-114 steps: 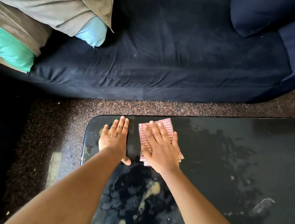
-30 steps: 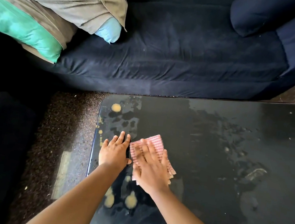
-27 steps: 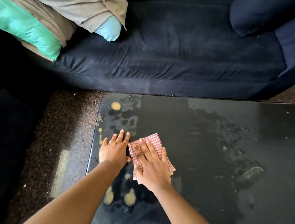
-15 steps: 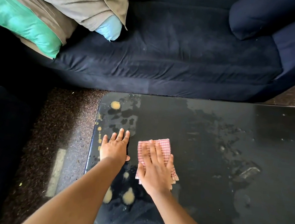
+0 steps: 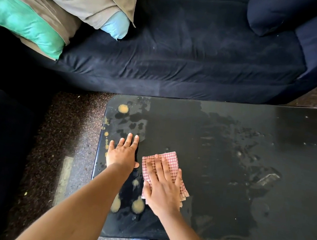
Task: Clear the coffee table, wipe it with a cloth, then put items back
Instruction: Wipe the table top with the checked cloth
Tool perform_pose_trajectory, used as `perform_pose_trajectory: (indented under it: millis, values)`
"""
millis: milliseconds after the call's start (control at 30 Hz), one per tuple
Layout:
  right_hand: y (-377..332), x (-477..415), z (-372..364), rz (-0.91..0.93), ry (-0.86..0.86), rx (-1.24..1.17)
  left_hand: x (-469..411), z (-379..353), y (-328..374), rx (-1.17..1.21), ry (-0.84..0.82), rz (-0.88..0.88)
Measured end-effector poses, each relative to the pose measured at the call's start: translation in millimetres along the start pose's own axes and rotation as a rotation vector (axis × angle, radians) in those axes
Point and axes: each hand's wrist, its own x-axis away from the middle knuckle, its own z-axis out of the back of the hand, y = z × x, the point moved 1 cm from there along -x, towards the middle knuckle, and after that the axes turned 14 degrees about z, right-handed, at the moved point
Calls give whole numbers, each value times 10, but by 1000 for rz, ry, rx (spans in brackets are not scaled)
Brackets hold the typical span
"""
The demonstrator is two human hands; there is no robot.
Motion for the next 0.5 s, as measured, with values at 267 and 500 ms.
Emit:
perform_pose_trajectory:
  millis: [267, 500]
  values:
    - [368, 184, 112, -124, -31, 45, 4, -5, 8, 10, -23, 11]
    - [-33, 63, 68, -8, -59, 34, 8, -16, 9, 14, -23, 10]
